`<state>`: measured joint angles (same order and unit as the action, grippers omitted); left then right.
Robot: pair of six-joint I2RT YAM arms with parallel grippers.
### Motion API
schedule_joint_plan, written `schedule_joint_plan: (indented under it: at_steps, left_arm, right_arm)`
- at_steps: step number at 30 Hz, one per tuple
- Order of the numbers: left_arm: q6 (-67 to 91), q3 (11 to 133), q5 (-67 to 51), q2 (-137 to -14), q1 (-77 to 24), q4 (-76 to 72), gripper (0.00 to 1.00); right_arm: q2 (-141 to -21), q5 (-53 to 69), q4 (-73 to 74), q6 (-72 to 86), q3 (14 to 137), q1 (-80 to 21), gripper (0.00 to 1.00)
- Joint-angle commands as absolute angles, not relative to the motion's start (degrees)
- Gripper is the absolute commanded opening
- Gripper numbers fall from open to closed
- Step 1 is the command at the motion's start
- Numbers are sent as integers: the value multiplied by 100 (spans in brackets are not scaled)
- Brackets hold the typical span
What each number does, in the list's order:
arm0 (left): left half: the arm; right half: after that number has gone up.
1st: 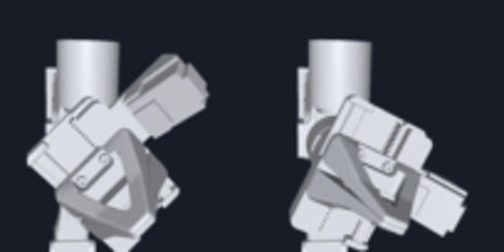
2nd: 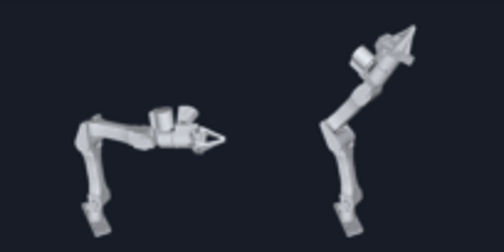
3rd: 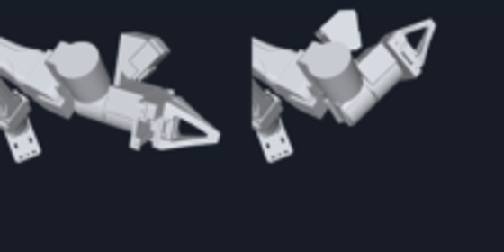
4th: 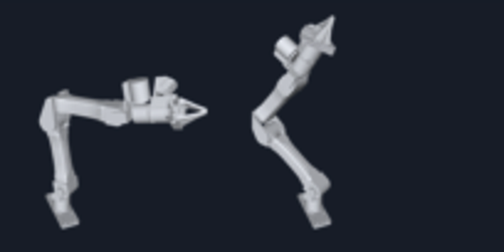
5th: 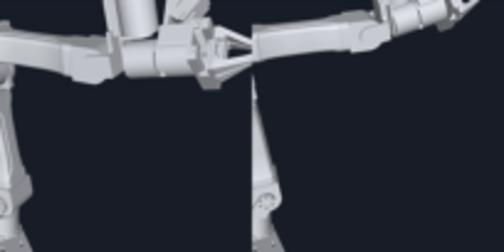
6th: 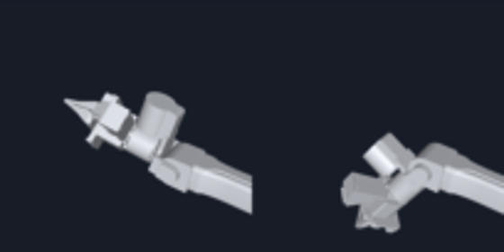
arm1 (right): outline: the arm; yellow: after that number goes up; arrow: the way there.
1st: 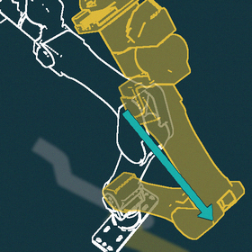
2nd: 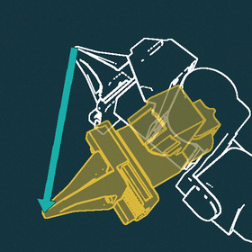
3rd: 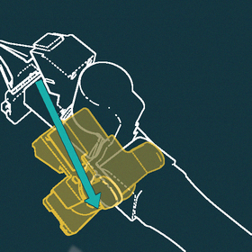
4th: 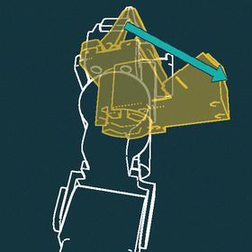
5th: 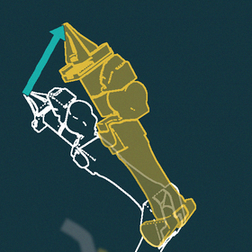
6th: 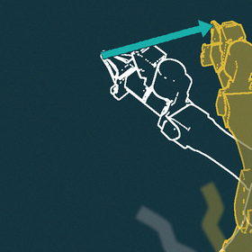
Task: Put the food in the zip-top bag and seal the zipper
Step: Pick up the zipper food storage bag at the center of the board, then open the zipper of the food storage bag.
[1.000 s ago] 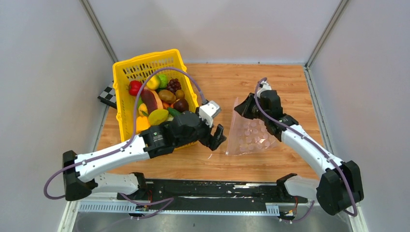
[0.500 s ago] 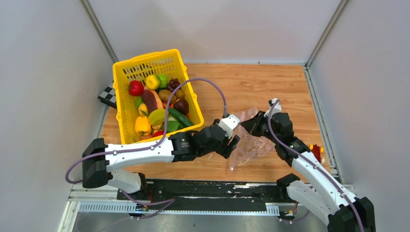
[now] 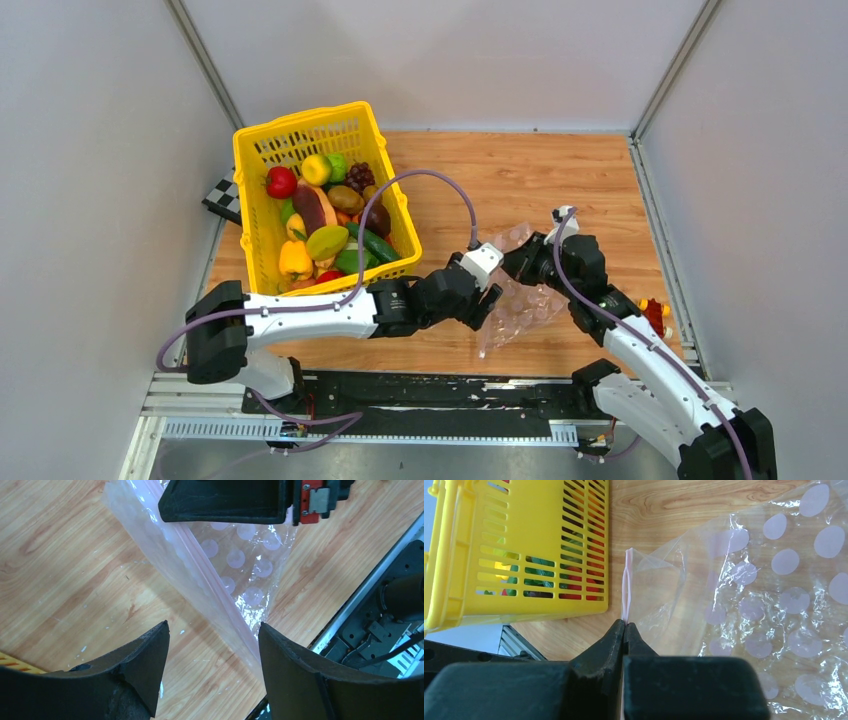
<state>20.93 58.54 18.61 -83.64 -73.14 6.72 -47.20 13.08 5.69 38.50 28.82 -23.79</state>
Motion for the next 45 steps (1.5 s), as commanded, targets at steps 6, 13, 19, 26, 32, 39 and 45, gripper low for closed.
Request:
schedule_joint_plan:
  at_steps: [6,13,19,26,32,39,45]
  left_arm:
    - [2287,5769,2439,-8550,-7357,358,68]
    - [2338,5811,2314,-8725,-7357,174,68]
    - [2472,5557,2355,-8542,-7357,39,68]
    - [2540,5503,2304,-8455,-7357,32,69]
    - [2582,5571,2088,-8246,-7363,-42,71]
    - [2576,5688,2217,-8586,-7357,131,71]
    - [2549,5851,2213,-8813,-7358,162,71]
  right_arm:
    - [-4351,1492,262,3984,2766,-2364,0]
    - [-4540,1624,268,3919,2782,-2363,0]
    - [-4510,1526,259,3912,2719,-2364,0]
    - [-4640,1666,180,3892,2733,-2364,0]
    - [-4639,1587,189,3884,2706,-2363,0]
    - [-4652,1652,145,3900,2704,-2364,0]
    - [-4596,1662,148,3897,2681,-2363,0]
